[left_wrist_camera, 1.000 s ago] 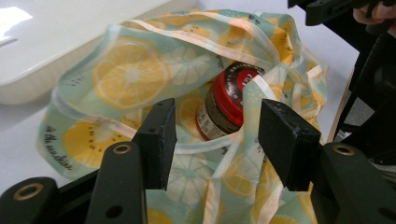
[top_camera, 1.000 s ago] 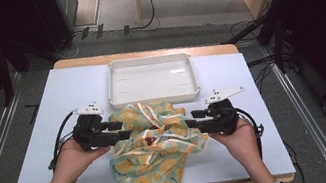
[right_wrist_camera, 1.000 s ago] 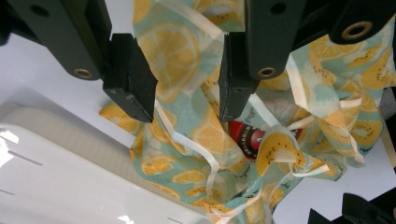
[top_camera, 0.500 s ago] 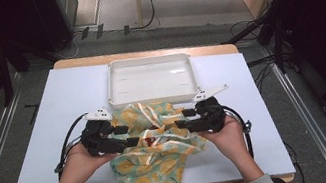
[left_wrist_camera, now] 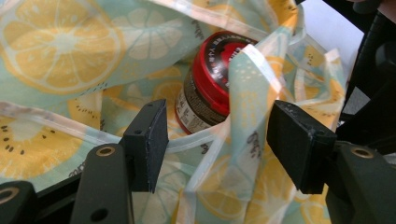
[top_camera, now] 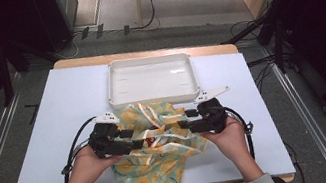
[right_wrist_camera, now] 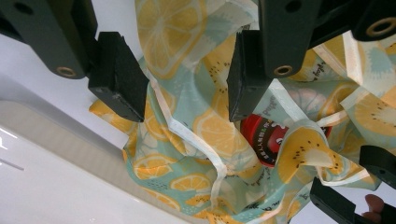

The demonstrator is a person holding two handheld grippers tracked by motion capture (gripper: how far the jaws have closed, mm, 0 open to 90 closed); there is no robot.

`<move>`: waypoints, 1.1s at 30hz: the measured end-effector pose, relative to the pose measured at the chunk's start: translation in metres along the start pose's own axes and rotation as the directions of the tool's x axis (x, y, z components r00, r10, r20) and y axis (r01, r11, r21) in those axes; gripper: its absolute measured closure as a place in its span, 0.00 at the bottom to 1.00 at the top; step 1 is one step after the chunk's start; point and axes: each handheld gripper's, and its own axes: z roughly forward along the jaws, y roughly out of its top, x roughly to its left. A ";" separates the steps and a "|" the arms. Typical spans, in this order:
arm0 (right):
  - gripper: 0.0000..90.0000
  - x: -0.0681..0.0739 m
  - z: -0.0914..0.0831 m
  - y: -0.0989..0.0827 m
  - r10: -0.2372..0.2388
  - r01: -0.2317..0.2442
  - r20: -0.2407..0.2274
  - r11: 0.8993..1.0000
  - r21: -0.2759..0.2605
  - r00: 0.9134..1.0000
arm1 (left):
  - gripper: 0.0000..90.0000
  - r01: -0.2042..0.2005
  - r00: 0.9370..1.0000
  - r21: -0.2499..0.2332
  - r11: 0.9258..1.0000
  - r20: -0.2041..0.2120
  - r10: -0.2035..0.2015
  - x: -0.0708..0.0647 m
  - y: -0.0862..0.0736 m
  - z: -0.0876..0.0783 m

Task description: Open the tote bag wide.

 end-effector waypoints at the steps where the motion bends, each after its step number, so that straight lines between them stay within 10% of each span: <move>1: 0.55 0.000 0.001 0.000 -0.001 0.001 -0.001 1.000 -0.001 1.000 | 0.45 0.001 1.000 0.001 1.000 -0.001 -0.001 0.000 0.000 0.000; 15: 0.62 0.001 0.012 -0.008 0.009 -0.009 -0.015 0.999 0.031 1.000 | 0.93 -0.007 1.000 0.004 1.000 -0.008 0.007 0.002 -0.004 -0.001; 33: 0.89 -0.006 -0.001 -0.016 0.024 -0.023 -0.004 0.998 0.051 1.000 | 0.99 0.078 0.991 -0.104 0.991 -0.099 -0.089 0.030 -0.017 -0.047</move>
